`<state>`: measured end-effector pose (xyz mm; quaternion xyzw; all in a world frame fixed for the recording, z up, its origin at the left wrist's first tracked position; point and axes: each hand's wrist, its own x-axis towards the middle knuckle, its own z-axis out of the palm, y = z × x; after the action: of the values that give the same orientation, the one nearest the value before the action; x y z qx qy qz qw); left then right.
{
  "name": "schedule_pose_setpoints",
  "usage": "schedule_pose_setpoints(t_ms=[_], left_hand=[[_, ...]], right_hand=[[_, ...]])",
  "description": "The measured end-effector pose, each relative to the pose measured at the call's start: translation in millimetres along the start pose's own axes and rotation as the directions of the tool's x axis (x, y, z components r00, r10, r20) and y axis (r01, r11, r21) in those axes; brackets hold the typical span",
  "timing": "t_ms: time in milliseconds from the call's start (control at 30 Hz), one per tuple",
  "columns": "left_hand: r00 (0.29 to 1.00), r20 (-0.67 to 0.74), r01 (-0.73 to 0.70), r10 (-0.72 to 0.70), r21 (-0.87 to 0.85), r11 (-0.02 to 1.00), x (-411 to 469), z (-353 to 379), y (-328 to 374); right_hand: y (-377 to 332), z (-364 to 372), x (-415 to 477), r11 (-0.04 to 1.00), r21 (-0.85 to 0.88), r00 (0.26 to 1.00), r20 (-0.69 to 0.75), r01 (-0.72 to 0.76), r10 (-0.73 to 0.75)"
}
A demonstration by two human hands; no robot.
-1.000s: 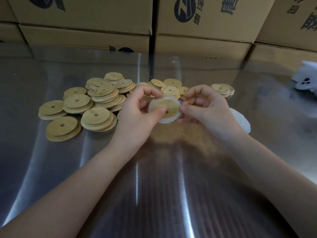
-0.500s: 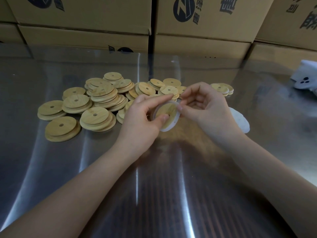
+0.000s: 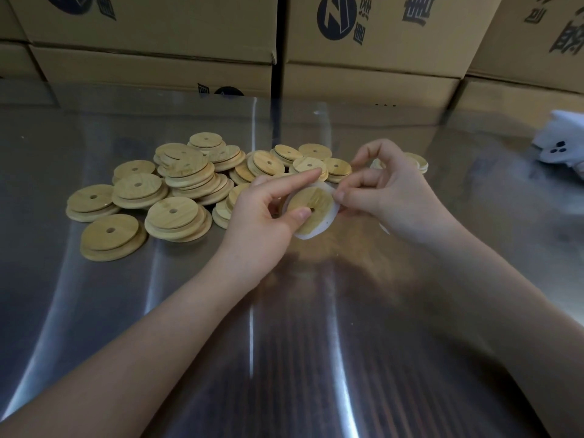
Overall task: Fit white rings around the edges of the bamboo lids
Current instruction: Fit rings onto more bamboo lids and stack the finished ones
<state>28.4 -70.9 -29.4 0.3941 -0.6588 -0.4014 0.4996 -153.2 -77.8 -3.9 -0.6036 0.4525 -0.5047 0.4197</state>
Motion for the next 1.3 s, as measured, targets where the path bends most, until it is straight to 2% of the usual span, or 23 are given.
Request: schedule_pose_setpoints(t_ms=[300, 633, 700, 800, 967, 1100, 1300], left_hand=[[0.999, 0.028, 0.034, -0.031, -0.100, 0.994, -1, 5, 1], [0.996, -0.045, 0.073, -0.081, -0.174, 0.982, 2, -2, -6], [0.995, -0.056, 0.072, -0.083, -0.171, 0.983, 4, -3, -9], [0.997, -0.066, 0.044, -0.051, -0.112, 0.993, 4, -2, -13], [0.998, -0.052, -0.032, 0.032, -0.002, 0.999, 3, 3, -15], [0.998, -0.037, -0.045, 0.046, 0.037, 0.998, 5, 2, -13], [1.000, -0.016, -0.003, 0.003, -0.049, 0.999, 7, -3, -9]], right_hand=[[-4, -12, 3, 0.997, -0.083, 0.994, 0.112, -0.011, 0.020], [4, 5, 0, 1.000, 0.002, 1.000, 0.005, -0.006, 0.006], [8, 11, -1, 0.999, -0.026, 0.998, -0.061, 0.025, -0.026], [13, 21, -4, 0.981, -0.157, 0.980, -0.144, 0.114, -0.137], [16, 26, -7, 0.936, -0.276, 0.949, -0.163, 0.219, -0.270], [13, 23, -6, 0.945, -0.261, 0.955, -0.168, 0.196, -0.244], [8, 13, -1, 0.988, -0.105, 0.986, -0.112, 0.110, -0.121]])
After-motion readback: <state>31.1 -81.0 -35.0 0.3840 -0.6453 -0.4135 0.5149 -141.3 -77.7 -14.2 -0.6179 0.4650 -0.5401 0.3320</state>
